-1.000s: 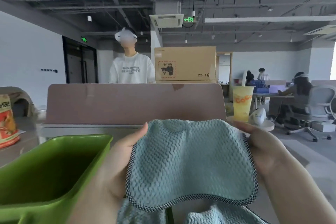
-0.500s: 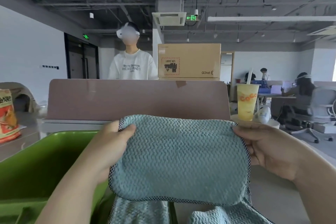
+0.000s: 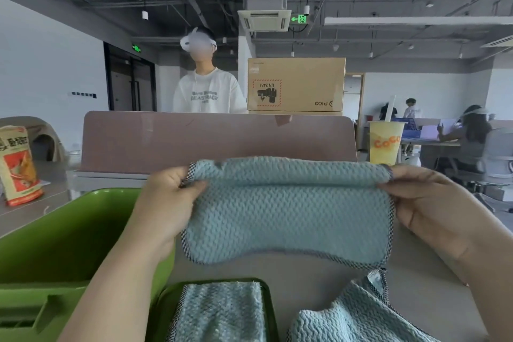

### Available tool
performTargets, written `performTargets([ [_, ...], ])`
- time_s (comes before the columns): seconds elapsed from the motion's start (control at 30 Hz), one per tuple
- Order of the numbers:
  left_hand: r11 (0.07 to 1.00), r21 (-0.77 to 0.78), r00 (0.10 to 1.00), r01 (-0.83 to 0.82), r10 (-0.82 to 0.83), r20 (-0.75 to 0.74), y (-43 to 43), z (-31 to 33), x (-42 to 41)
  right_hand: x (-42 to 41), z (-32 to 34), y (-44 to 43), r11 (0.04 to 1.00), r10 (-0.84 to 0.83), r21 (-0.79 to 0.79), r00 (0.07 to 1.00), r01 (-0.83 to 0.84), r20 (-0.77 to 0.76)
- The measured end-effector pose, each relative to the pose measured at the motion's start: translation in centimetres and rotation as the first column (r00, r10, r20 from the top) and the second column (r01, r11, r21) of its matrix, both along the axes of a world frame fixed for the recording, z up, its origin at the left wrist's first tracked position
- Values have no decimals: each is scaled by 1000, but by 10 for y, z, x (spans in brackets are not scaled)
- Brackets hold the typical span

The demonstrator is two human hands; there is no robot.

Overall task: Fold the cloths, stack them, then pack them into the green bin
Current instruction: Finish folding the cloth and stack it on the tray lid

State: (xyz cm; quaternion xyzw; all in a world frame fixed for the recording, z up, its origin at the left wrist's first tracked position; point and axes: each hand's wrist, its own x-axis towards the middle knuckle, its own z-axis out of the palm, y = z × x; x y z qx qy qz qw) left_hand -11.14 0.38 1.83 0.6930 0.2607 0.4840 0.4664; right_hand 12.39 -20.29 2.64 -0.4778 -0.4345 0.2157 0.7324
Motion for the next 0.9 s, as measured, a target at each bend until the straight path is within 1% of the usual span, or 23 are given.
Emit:
performTargets([
  [0.03,1000,15,998,-22,21,51,1,2,-1,5,0,-1,997,-34,67,999,34,1],
  [0.13,997,73,993,-36,28,115,3,4,-1,5,-3,0,994,-99,44,995,99,8],
  [0.23,995,95,994,-38,28,107,3,2,-1,8,-9,3,997,-81,15,996,82,-33],
  [0.3,997,66,994,-31,24,107,5,0,-1,8,-11,5,996,-81,38,996,82,-28],
  [0.4,1000,9,993,-28,27,118,9,-1,-1,3,-9,6,998,-35,61,999,35,-13],
  [0.53,999,-24,993,-24,27,118,5,2,-1,10,-15,8,992,-123,-28,992,122,-38],
  [0.63,996,0,991,-89,89,100,10,1,-1,13,-19,11,977,-187,-111,982,183,-22],
  [0.73,992,35,991,-123,121,62,11,0,0,12,-20,11,968,-191,-168,982,187,-9],
  [0.83,995,42,996,-91,90,24,8,2,-1,10,-20,10,944,-215,-252,976,214,23],
  [0.9,999,35,999,-37,36,35,4,5,-3,9,-20,11,917,-245,-315,969,245,40],
])
